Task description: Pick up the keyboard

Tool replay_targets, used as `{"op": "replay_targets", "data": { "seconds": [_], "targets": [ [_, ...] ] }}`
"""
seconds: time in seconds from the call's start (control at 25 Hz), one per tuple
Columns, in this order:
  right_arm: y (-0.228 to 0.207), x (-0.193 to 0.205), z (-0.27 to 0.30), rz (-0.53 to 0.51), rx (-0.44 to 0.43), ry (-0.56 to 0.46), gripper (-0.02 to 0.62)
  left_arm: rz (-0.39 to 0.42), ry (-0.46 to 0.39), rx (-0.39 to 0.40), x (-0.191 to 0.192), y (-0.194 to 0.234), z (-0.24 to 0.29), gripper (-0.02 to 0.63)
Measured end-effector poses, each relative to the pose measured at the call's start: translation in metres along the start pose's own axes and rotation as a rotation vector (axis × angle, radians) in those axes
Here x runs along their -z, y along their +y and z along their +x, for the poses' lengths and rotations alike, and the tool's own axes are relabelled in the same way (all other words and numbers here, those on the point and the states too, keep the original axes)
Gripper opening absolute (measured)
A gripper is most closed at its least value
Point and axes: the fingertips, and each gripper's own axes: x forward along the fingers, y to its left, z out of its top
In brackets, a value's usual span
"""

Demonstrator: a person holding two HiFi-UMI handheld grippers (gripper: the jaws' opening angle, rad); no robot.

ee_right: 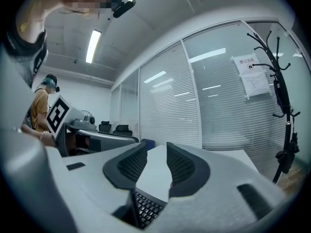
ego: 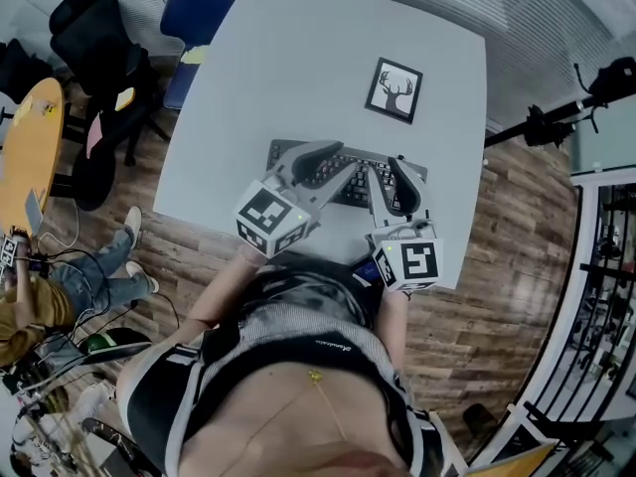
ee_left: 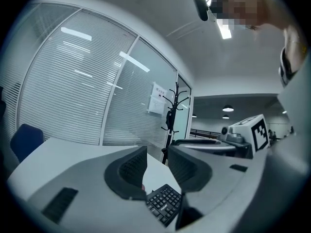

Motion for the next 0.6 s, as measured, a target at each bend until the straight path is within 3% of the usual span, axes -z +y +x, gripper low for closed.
{"op": "replay_targets", "data": {
  "seconds": [0.44,0.6],
  "targets": [
    [-0.012,0.061,0.004,-0.040,0.024,0.174,0.126,-0.103,0.063,-0.067,0.044,0.033,-0.006,0.118],
    [-0.015,0.082,0.005,0.005,0.025,0.210,0.123,-0.127,0.095,-0.100,0.062,0.045,-0.011,0.118]
  ]
}}
